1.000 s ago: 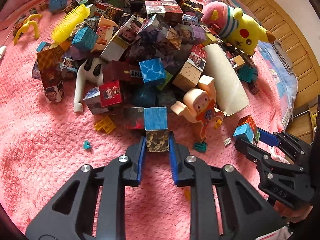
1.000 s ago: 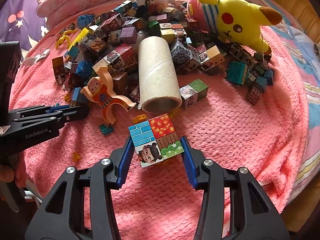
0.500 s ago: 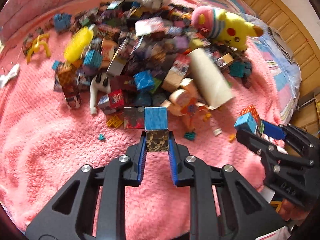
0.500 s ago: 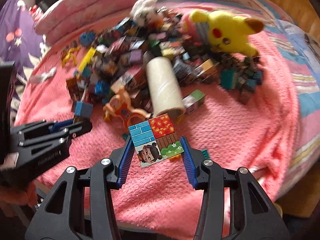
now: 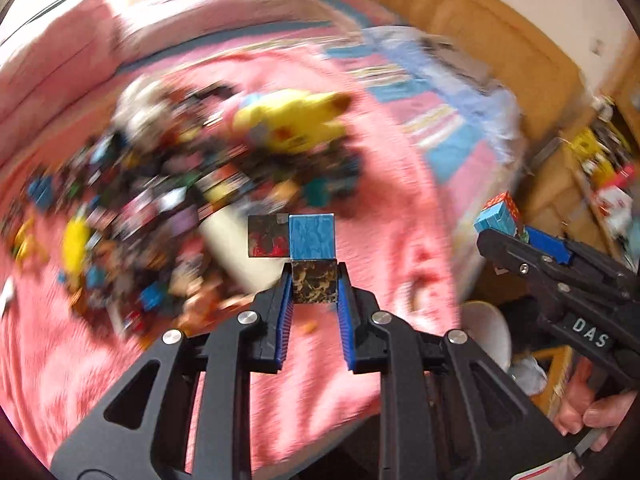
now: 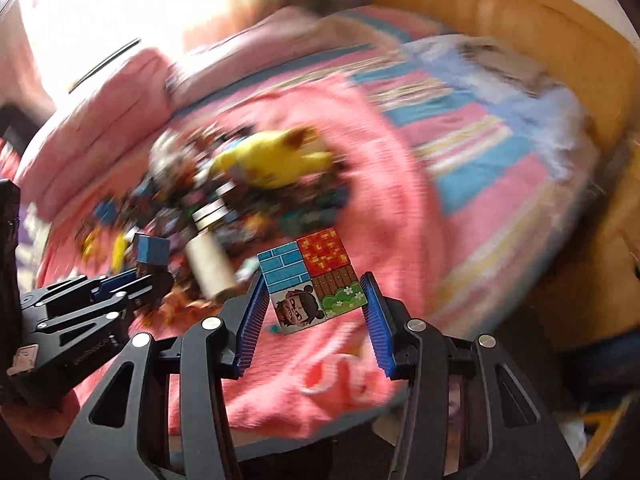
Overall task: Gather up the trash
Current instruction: 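Carry both held cubes from the bed over the white bin, then open both grippers to drop the cubes into the bin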
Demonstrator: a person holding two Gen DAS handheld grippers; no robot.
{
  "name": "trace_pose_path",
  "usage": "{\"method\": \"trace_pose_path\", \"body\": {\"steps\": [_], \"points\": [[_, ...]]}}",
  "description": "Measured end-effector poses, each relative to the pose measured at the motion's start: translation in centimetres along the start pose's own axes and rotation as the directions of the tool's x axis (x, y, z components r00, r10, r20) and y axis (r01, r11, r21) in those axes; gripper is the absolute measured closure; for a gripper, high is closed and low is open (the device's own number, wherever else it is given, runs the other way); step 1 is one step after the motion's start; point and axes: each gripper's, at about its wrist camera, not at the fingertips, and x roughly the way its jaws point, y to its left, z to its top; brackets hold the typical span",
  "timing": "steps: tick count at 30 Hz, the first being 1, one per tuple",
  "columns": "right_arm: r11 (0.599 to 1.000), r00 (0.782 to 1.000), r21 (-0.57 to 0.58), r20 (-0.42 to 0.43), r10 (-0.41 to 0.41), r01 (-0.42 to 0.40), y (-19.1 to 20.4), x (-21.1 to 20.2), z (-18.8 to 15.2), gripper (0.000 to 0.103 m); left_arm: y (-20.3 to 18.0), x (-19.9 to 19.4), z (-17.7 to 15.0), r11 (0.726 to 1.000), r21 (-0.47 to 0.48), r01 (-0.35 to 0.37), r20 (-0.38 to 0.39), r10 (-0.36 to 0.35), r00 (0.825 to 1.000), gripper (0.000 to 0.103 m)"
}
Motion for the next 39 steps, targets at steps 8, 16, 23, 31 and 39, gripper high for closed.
{"method": "trace_pose_path", "body": {"steps": [8, 16, 23, 31, 39], "points": [[0.933, 0.966, 0.269, 0.033, -0.256, 0.238, -11.0, -7.8, -4.4, 0.057, -13.4, 0.6, 1.4, 0.936, 0.272, 0.223, -0.061, -0.215, 0.975, 0.083], [0.799, 0.921, 0.473, -0.077, -0.382, 0.371, -17.7, -11.2, -12.5, 0.057, -23.5, 2.4, -2.3, 0.812, 0.445, 0.376, -0.209, -0.314, 0.926, 0.083], [0.734, 0.914, 0.55, -0.174, -0.367, 0.399, -20.0, -8.8, -16.4, 0.055, -27.6, 7.1, -5.9, 0.742, 0.517, 0.427, -0.338, -0.281, 0.898, 0.082], [0.672, 0.914, 0.62, -0.265, -0.307, 0.406, -21.9, -6.5, -19.1, 0.03, -26.6, 9.8, -6.1, 0.763, 0.483, 0.43, -0.361, -0.274, 0.891, 0.037], [0.692, 0.922, 0.61, -0.289, -0.259, 0.386, -21.2, -5.2, -18.6, 0.03, -24.7, 9.8, -5.6, 0.792, 0.472, 0.387, -0.344, -0.239, 0.908, 0.037]]}}
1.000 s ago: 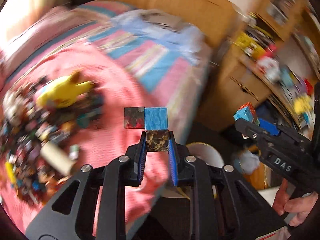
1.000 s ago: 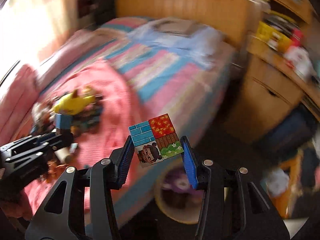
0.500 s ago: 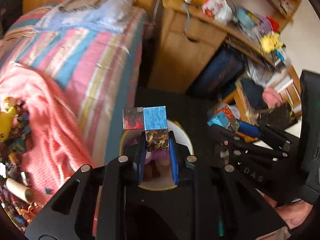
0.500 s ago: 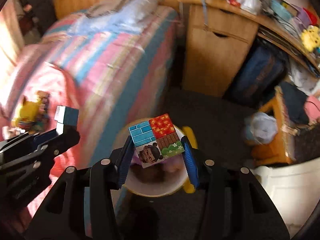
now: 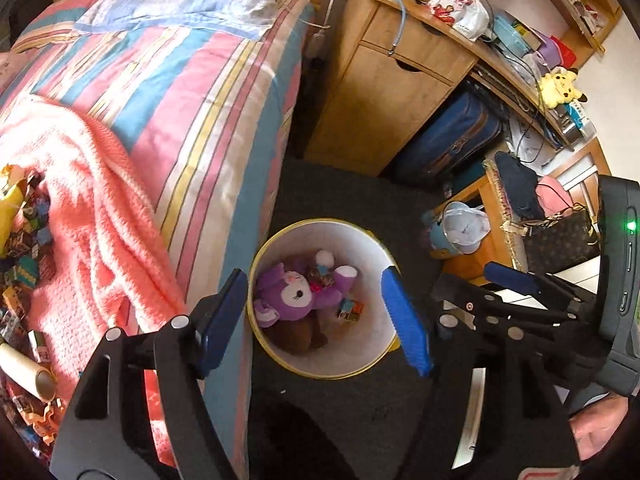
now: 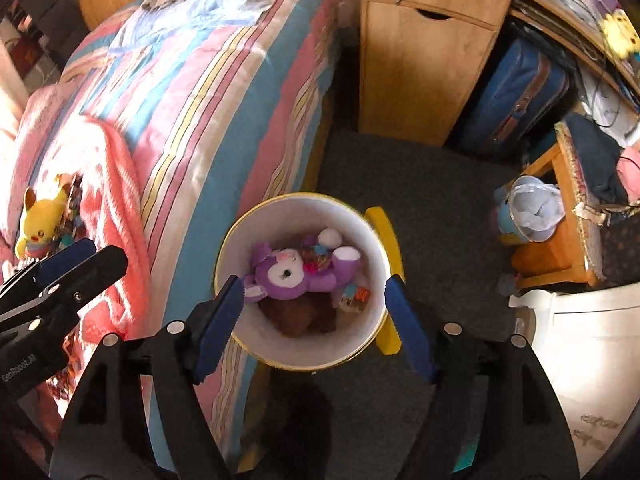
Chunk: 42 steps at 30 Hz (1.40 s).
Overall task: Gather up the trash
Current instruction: 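Open both grippers to drop the cubes into the bin, then move both grippers back over the toy pile on the bed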
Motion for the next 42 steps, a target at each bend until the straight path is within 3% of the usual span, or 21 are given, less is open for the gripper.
{"method": "trace_pose_path", "body": {"steps": [8, 14, 20, 24, 27, 28, 29, 33, 36, 39, 42], "points": [[0.973, 0.999, -0.227, -0.01, 0.043, -0.045, 6.9, -0.5, 0.1, 0.031, 6.0, -4.4, -3.2, 0.984, -0.14, -0.11, 0.051, 0.118, 0.992, 0.037], [0.873, 0.985, -0.459, -0.024, 0.171, -0.163, 17.1, -1.2, 0.1, 0.031, 12.8, -10.2, -7.5, 0.927, -0.302, -0.222, 0.096, 0.261, 0.96, 0.037], [0.706, 0.951, -0.646, -0.116, 0.285, -0.29, 28.2, -1.3, -3.0, 0.035, 19.3, -15.6, -14.3, 0.8, -0.514, -0.309, 0.07, 0.398, 0.915, 0.037], [0.586, 0.926, -0.728, -0.192, 0.325, -0.356, 34.6, -1.1, -6.3, 0.035, 23.5, -18.9, -20.0, 0.681, -0.638, -0.359, 0.017, 0.479, 0.878, 0.037], [0.502, 0.911, -0.773, -0.239, 0.337, -0.388, 38.5, -1.0, -9.0, 0.035, 26.3, -20.9, -24.8, 0.573, -0.722, -0.389, -0.033, 0.533, 0.846, 0.037], [0.473, 0.906, -0.786, -0.254, 0.34, -0.398, 39.8, -0.9, -9.9, 0.035, 26.7, -21.2, -25.7, 0.552, -0.735, -0.394, -0.042, 0.542, 0.839, 0.037], [0.451, 0.903, -0.797, -0.264, 0.34, -0.403, 40.8, -0.9, -10.7, 0.035, 27.8, -21.8, -27.6, 0.507, -0.762, -0.402, -0.064, 0.559, 0.826, 0.037], [0.362, 0.892, -0.833, -0.3, 0.337, -0.417, 44.3, -0.3, -14.2, 0.035, 30.0, -22.6, -32.8, 0.411, -0.82, -0.398, -0.094, 0.589, 0.802, 0.037], [0.306, 0.888, -0.854, -0.319, 0.33, -0.421, 46.1, 0.3, -16.3, 0.035, 31.4, -22.1, -36.3, 0.366, -0.85, -0.38, -0.105, 0.589, 0.801, 0.037], [0.257, 0.892, -0.876, -0.324, 0.315, -0.409, 47.4, 0.9, -18.5, 0.035, 31.9, -21.2, -38.2, 0.358, -0.859, -0.366, -0.107, 0.573, 0.813, 0.037], [0.229, 0.894, -0.885, -0.33, 0.304, -0.405, 48.5, 1.6, -20.1, 0.035, 32.7, -19.7, -39.0, 0.368, -0.861, -0.352, -0.103, 0.55, 0.829, 0.037]]}}
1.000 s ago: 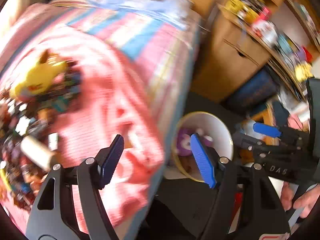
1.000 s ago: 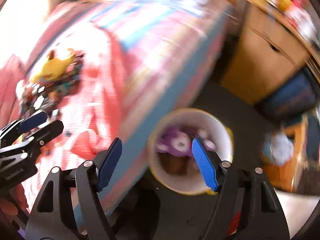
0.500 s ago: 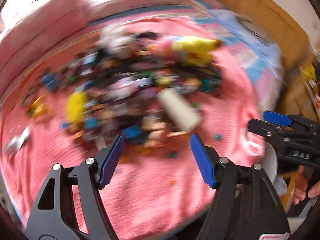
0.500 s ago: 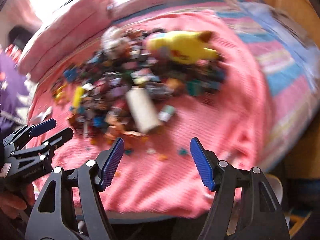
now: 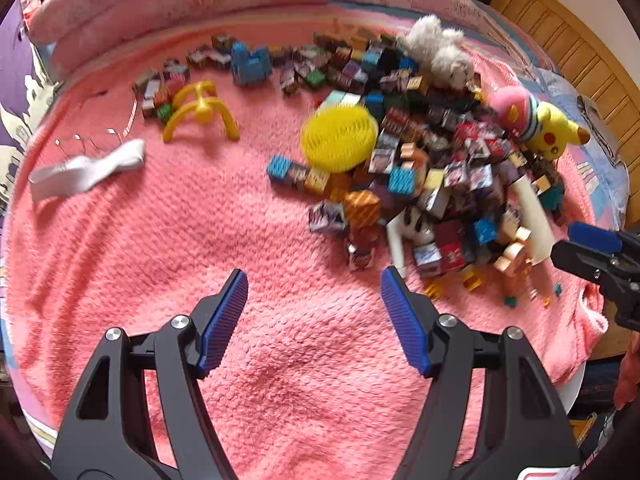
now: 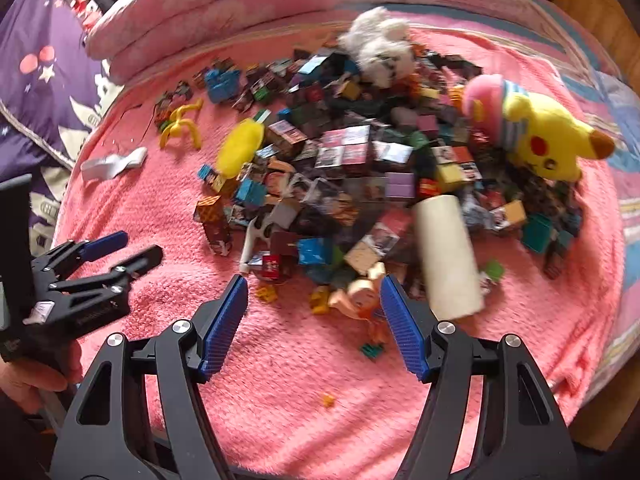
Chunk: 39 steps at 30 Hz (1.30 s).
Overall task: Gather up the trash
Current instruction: 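Move both grippers back over the toy pile on the bed, then grasp the orange checkered cube with the left gripper while the right gripper grasps a red face cube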
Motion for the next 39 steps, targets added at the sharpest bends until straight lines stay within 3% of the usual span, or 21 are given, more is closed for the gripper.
{"method": "trace_pose_path", "body": {"steps": [6, 10, 16, 19, 28, 35, 39], "points": [[1.0, 0.999, -0.02, -0.032, -0.025, 0.024, 0.5, 2.3, 0.4, 0.035, -0.9, 3.4, 0.4, 0.999, 0.013, 0.052, -0.022, -0.052, 0.998, 0.037], [0.999, 0.998, -0.022, -0.05, -0.039, 0.038, 0.1, 3.5, 0.8, 0.035, -1.5, 5.3, 1.1, 0.996, 0.009, 0.087, -0.025, -0.087, 0.996, 0.044], [0.999, 0.997, -0.007, -0.065, -0.051, 0.051, -0.7, 5.0, 1.8, 0.035, -1.7, 7.6, 1.2, 0.994, 0.012, 0.111, -0.06, -0.11, 0.992, 0.06], [0.998, 0.996, -0.01, -0.066, -0.055, 0.055, -0.9, 5.5, 2.3, 0.035, -1.8, 7.7, 1.2, 0.991, 0.02, 0.136, -0.052, -0.135, 0.99, 0.077], [0.999, 0.998, 0.003, -0.052, -0.038, 0.038, -1.5, 5.5, 3.4, 0.035, -0.8, 6.7, 1.0, 0.988, -0.023, 0.151, -0.04, -0.152, 0.988, 0.077], [0.999, 0.999, 0.017, 0.001, -0.043, 0.043, -2.3, 4.8, 5.7, 0.035, -0.3, 5.1, 1.7, 0.992, -0.017, 0.122, -0.036, -0.123, 0.992, 0.077], [0.998, 1.0, 0.061, 0.006, -0.03, 0.029, -2.9, 5.2, 7.6, 0.042, -0.7, 4.3, 2.4, 0.994, 0.003, 0.114, -0.027, -0.114, 0.993, 0.077]]}}
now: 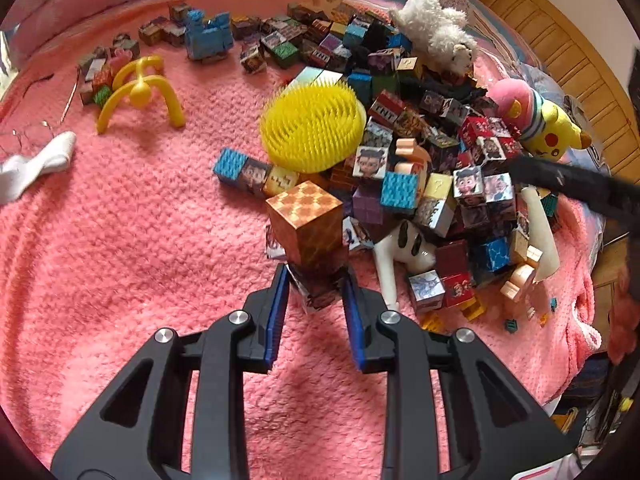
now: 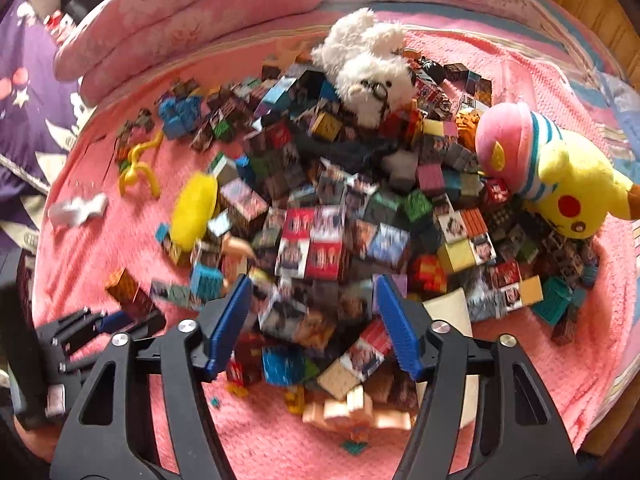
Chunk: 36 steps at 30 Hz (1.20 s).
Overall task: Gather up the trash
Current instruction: 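Grasp the orange checkered cube with the left gripper while the right gripper grasps a red face cube, then lift both held cubes and carry them over the white bin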
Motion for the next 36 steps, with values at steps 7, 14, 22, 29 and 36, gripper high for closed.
{"method": "trace_pose_path", "body": {"steps": [7, 14, 22, 29, 36], "points": [[0.997, 0.997, -0.006, -0.033, -0.074, 0.074, 1.5, 2.3, 1.7, 0.052, -0.7, -0.5, 1.4, 1.0, 0.007, 0.019, 0.008, -0.019, 1.0, 0.077], [0.987, 0.986, -0.027, -0.03, -0.162, 0.161, 1.8, 3.2, 1.9, 0.06, -0.4, -0.5, 1.7, 1.0, 0.015, 0.025, -0.009, -0.025, 1.0, 0.077], [0.98, 0.982, -0.06, 0.001, -0.191, 0.191, 1.9, 3.2, 1.2, 0.064, -0.2, -0.3, 1.5, 1.0, 0.005, 0.022, -0.025, -0.022, 0.999, 0.077], [0.984, 0.985, -0.04, 0.008, -0.173, 0.173, 1.8, 1.9, 0.4, 0.064, -0.2, -0.2, 1.3, 1.0, 0.002, 0.018, -0.035, -0.018, 0.999, 0.077], [0.991, 0.991, -0.034, 0.013, -0.13, 0.131, 2.4, -0.5, -0.2, 0.064, -0.4, -0.7, 1.3, 1.0, 0.008, 0.021, -0.031, -0.021, 0.999, 0.077]]}}
